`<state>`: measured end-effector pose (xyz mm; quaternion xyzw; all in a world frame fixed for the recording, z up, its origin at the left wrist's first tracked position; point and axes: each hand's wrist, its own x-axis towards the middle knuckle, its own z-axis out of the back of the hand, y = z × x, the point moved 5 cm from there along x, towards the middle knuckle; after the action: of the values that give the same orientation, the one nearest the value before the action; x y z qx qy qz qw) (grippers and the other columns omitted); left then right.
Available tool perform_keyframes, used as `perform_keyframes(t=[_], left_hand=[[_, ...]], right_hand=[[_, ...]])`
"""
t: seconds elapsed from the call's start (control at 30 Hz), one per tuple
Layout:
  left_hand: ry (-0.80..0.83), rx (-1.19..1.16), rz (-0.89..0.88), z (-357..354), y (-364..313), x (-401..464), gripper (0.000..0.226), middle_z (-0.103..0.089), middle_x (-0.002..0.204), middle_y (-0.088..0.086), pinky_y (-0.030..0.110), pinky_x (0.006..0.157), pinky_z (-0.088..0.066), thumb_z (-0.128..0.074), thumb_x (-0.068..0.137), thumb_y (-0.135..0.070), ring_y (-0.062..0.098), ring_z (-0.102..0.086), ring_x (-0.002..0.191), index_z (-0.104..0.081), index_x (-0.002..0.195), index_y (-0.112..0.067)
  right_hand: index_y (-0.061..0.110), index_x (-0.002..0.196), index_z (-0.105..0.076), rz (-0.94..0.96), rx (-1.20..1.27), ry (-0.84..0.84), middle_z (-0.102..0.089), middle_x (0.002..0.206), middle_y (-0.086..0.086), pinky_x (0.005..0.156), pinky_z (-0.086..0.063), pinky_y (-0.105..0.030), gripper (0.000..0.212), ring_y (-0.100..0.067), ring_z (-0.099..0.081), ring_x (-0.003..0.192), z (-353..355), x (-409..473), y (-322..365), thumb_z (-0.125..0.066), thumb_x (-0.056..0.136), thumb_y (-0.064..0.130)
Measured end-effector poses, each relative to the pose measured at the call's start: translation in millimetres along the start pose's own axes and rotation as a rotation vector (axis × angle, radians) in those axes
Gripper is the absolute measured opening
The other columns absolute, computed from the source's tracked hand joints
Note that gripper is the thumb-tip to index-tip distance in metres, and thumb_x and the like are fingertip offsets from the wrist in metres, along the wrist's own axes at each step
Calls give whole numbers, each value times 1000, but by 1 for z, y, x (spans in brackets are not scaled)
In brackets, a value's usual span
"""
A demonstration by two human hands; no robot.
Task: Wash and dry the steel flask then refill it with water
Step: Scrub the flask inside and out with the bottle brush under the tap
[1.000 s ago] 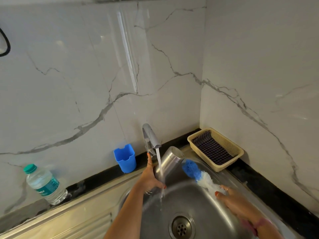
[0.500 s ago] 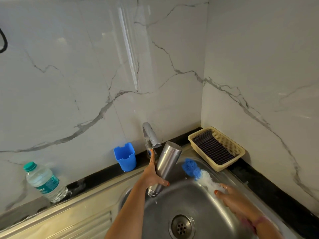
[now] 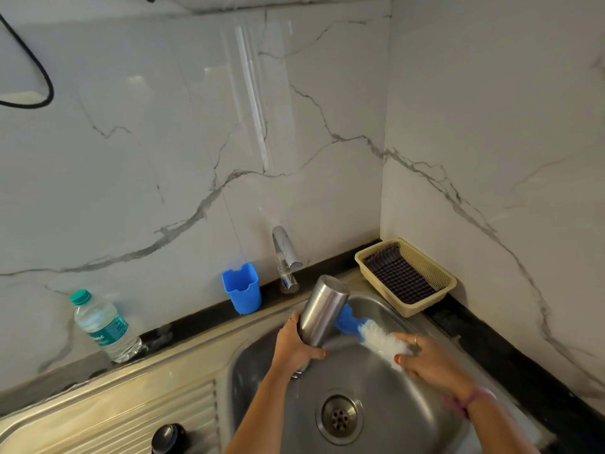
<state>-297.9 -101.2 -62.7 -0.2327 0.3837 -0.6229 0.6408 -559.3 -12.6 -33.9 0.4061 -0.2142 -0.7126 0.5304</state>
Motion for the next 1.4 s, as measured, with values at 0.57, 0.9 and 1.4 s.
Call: perform_keyframes(t=[0.57,0.9,1.4], left_hand=[[-284,-346,92,-7,-6,-80,104,-57,125,-5,33,90,-53,-97,53,-17,16,-57,113,-37,137,-25],[-424,-392,80,11,-24,-97,86,-56,104,-17,33,91,-51,-95,57,-17,5,-56,95,-40,121,-31],[-531,-553,188,18,-12,-115,89,-60,107,-13,23,75,-52,-98,51,-16,4,-60,96,-44,122,-29]], right_hand=[[30,133,-53,142,-38,79,-62,76,11,58,-35,-8,44,-1,-63,73,11,-38,9,-63,91,21],[34,134,-52,216,-104,145,-66,74,10,54,-39,-10,46,-1,-63,76,16,-35,17,-64,91,22],[33,130,-55,267,-106,237,-68,62,2,51,-33,-18,44,4,-47,37,-7,-4,17,-66,89,21]])
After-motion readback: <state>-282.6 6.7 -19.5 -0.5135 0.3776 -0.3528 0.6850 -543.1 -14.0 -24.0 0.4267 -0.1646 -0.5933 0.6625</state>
